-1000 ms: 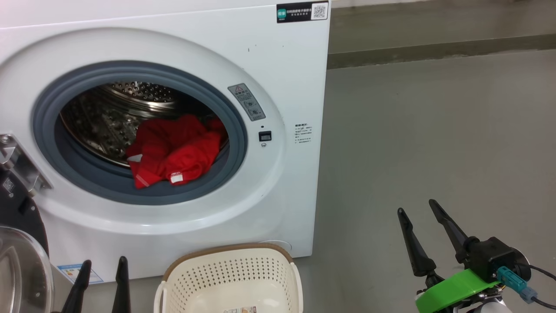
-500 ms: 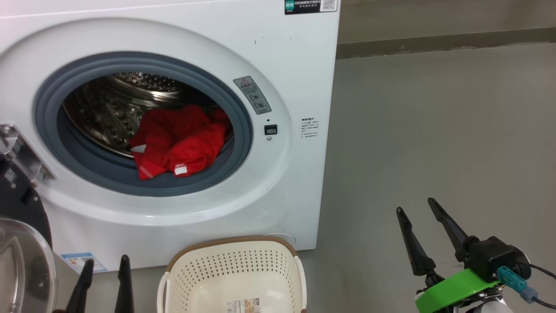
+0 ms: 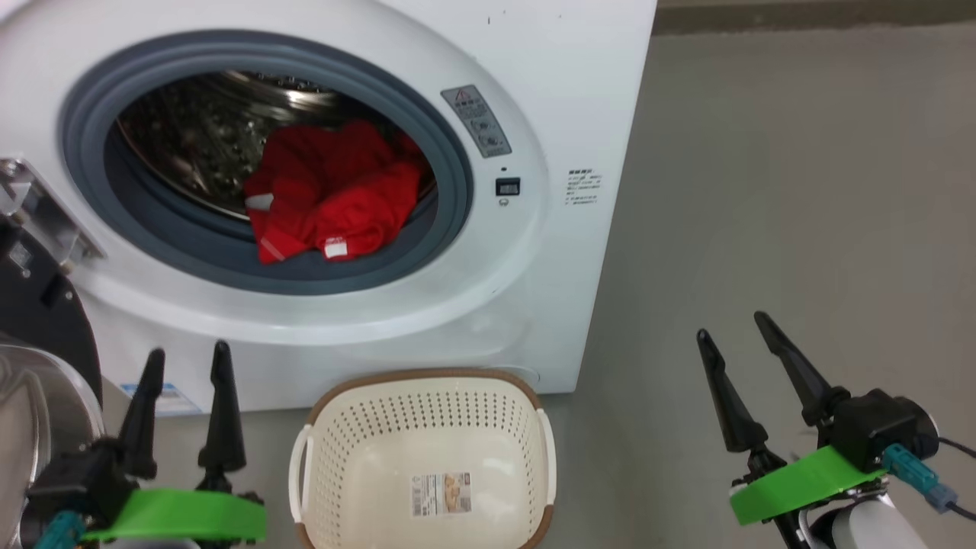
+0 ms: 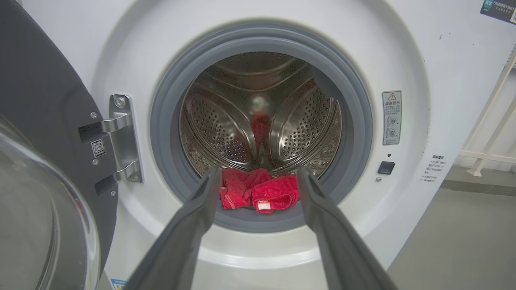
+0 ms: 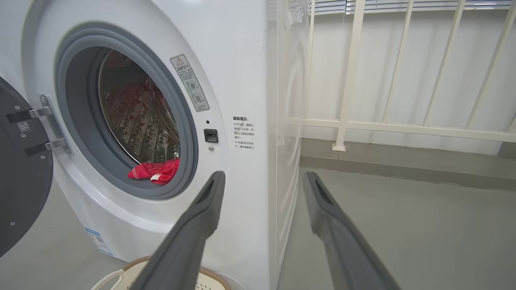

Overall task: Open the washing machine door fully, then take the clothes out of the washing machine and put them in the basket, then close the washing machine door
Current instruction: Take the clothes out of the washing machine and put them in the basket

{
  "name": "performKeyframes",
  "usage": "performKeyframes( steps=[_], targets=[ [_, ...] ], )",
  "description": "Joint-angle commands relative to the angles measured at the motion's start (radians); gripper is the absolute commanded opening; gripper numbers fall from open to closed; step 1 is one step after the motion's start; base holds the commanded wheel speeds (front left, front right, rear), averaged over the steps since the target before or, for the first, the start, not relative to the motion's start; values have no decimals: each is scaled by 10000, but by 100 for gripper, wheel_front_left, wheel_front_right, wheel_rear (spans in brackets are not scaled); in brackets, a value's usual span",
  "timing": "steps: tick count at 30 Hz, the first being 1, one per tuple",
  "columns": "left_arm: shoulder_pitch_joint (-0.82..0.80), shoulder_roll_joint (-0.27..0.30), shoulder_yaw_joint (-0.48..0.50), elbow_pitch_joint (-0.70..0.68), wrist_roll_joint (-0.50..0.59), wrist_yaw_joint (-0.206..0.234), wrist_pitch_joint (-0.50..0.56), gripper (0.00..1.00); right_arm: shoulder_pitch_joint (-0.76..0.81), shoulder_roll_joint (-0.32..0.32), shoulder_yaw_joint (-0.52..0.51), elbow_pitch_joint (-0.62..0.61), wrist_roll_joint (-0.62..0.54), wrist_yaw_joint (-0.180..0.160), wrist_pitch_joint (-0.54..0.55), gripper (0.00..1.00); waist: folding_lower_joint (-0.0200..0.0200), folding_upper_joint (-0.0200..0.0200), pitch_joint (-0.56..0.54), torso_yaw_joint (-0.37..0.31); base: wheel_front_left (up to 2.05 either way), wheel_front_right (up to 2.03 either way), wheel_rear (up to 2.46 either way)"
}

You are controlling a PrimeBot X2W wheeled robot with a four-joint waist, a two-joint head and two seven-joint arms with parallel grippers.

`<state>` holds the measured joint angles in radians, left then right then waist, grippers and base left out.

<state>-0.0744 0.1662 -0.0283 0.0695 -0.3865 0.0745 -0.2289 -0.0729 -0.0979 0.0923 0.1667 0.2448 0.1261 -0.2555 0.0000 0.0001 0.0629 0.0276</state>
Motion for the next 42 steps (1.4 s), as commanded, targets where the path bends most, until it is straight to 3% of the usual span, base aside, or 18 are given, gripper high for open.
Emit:
performKeyframes(
  steps=[1, 12, 29, 42],
  targets=[
    [-764, 156, 300, -72, 99, 65, 27, 100, -504, -173, 221, -353, -59, 46, -63, 100, 0, -1, 646, 239, 0, 0, 0],
    [-3296, 371, -181, 1260, 416, -358, -114, 100, -1292, -518, 285, -824, -82, 46, -63, 100, 0, -1, 2361, 205, 0, 0, 0],
    [-6933, 907, -599, 4187, 1283, -494, -272, 100, -2260, -924, 490, -1146, -60, 46, -63, 100, 0, -1, 4332, -183, 0, 0, 0],
    [-9334, 1388, -884, 6846, 1447, -537, 967, 100, -2671, -994, 728, -1141, 1, 46, -63, 100, 0, -1, 5222, -469, 0, 0, 0]
  ],
)
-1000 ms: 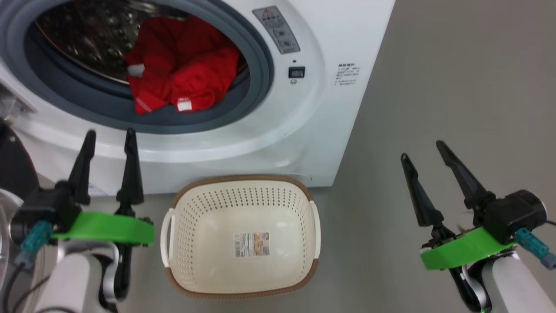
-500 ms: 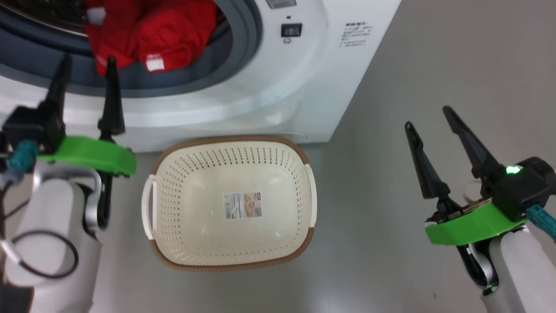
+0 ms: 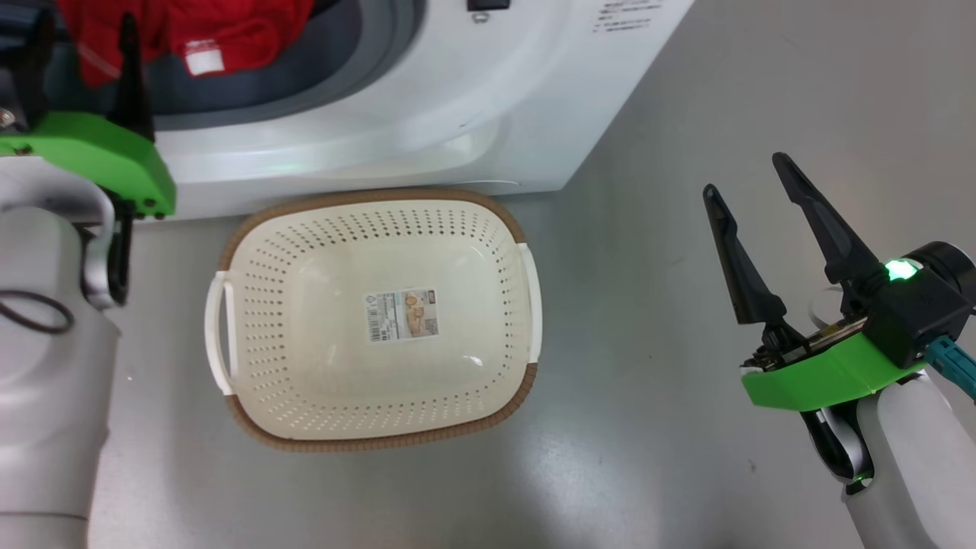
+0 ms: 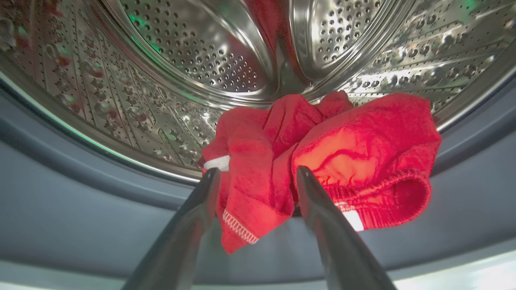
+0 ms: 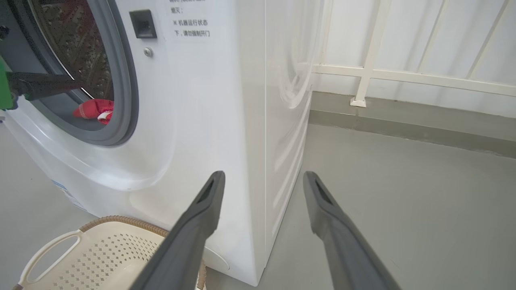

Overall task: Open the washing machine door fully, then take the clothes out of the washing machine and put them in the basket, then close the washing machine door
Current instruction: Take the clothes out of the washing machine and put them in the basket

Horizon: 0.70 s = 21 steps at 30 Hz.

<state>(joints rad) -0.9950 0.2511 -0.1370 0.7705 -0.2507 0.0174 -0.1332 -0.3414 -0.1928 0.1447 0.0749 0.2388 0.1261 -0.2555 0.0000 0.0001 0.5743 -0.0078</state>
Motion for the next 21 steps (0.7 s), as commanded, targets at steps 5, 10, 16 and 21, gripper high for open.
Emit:
performKeyframes(
  steps=[5, 10, 16, 21],
  targets=[
    [-734, 818, 116, 807, 186, 140, 621, 100, -66, -15, 266, -159, 125, 46, -63, 100, 0, -1, 253, -286, 0, 0, 0],
    [-1219, 1079, -5, 1586, 305, 331, 1447, 100, -120, 33, 314, -154, 152, 46, -63, 100, 0, -1, 381, -427, 0, 0, 0],
    [-1494, 1270, -142, 2055, 385, 408, 1991, 100, -194, 77, 378, -128, 190, 46, -63, 100, 0, -1, 492, -542, 0, 0, 0],
    [-1591, 1347, -223, 2275, 369, 384, 2021, 54, -285, 118, 419, -116, 228, 46, -63, 100, 0, -1, 606, -644, 0, 0, 0]
  ],
)
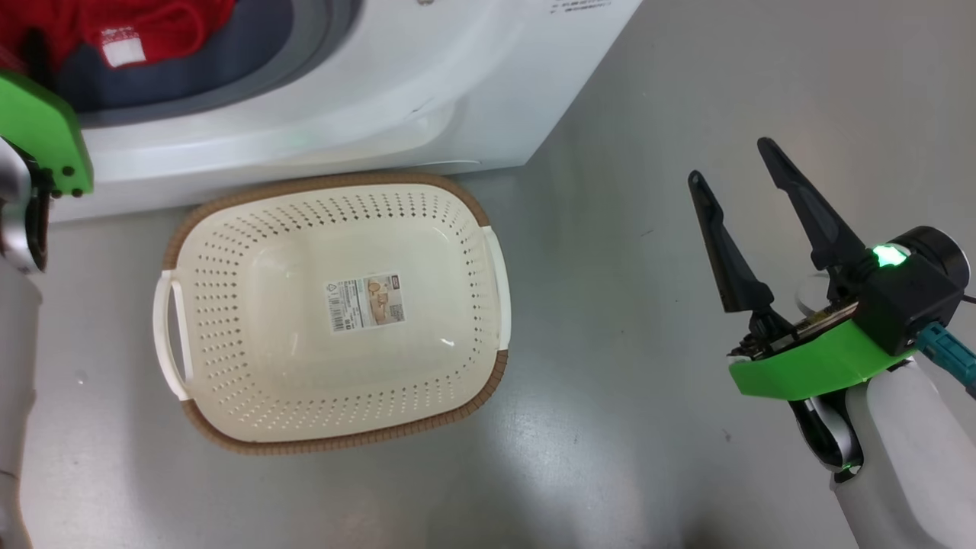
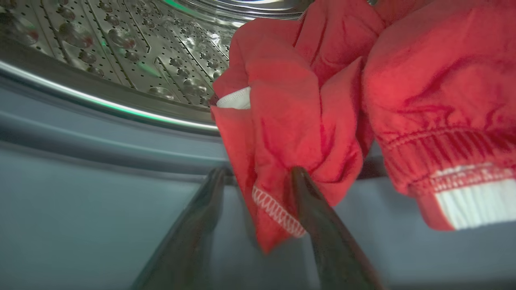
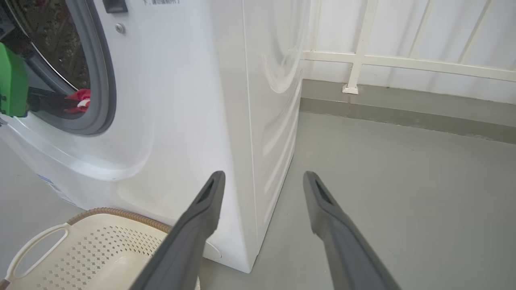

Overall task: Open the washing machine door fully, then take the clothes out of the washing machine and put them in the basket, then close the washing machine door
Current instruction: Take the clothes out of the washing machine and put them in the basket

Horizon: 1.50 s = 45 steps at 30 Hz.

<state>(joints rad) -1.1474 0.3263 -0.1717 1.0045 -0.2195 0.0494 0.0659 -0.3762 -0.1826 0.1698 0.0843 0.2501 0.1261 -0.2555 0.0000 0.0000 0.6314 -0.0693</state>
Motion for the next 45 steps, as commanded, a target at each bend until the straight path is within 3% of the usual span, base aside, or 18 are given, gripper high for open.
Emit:
performKeyframes(
  steps=[1, 2, 7, 21, 36, 45],
  targets=[
    [-84, 609, 99, -35, 68, 76, 18, 36, 49, 25, 167, -211, 121, 46, -63, 100, 0, 0, 55, -44, 0, 0, 0],
    [-99, 610, 80, -10, 71, 92, 0, 0, 38, 32, 166, -213, 124, 46, -63, 100, 0, 0, 73, -55, 0, 0, 0],
    [-145, 527, 48, -95, -2, 98, -457, 0, 19, 49, 120, -193, 125, 46, -63, 100, 0, 0, 114, -47, 0, 0, 0],
    [405, 159, 458, -829, -636, -144, -3130, 0, 112, 15, 18, -48, 123, 46, -63, 100, 0, 0, -341, 299, 0, 0, 0],
    [2829, -96, 1386, -4988, -104, 119, -3274, 0, 305, 26, 45, 74, 112, 46, -63, 100, 0, 0, -1268, 539, 0, 0, 0],
    [4123, -297, 1738, -6439, 280, 183, -3275, 0, 504, 66, 106, 200, 140, 46, -63, 100, 0, 0, -1957, 610, 0, 0, 0]
  ],
)
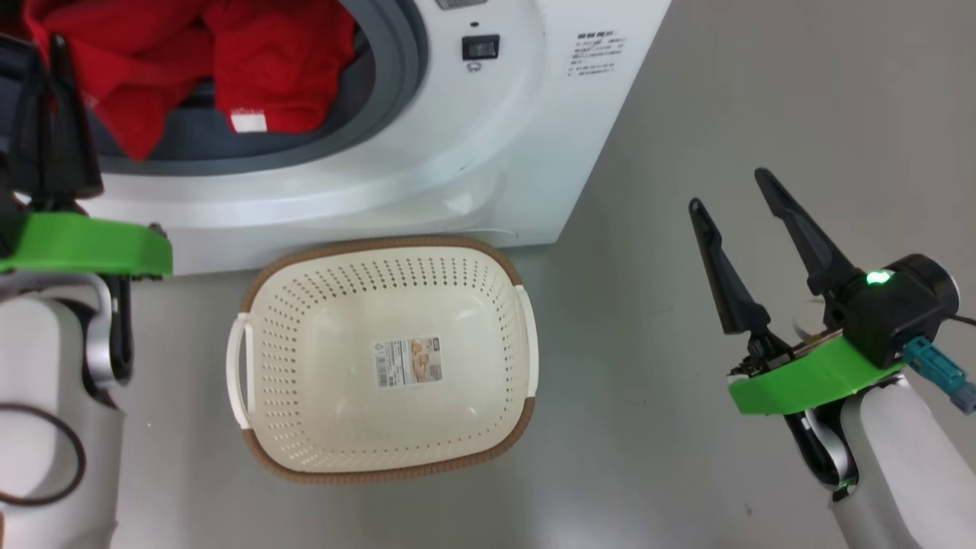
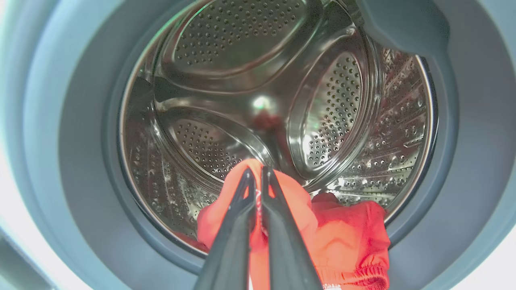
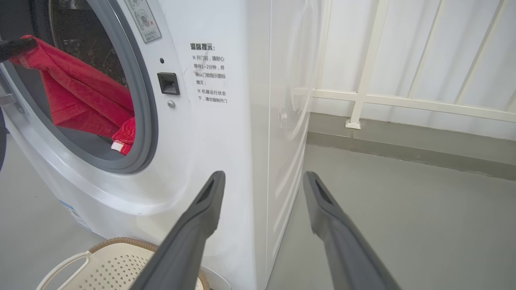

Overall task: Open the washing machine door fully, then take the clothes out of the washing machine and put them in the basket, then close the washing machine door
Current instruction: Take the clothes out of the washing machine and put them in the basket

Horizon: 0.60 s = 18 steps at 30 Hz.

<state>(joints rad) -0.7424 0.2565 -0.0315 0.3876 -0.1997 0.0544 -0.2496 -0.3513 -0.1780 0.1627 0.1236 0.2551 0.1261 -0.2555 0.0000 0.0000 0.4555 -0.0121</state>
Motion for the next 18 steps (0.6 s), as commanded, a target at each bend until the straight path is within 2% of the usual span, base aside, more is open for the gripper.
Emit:
performKeyframes(
  steps=[1, 18],
  targets=[
    [218, 370, 379, -435, 106, 141, -121, 0, 289, 33, 175, -178, 95, 46, -63, 100, 0, 0, -289, 46, 0, 0, 0],
    [2792, 190, 693, -3188, 269, 264, -61, 0, 1000, 370, 191, 109, 146, 46, -63, 100, 0, 0, -1830, -10, 0, 0, 0]
  ],
)
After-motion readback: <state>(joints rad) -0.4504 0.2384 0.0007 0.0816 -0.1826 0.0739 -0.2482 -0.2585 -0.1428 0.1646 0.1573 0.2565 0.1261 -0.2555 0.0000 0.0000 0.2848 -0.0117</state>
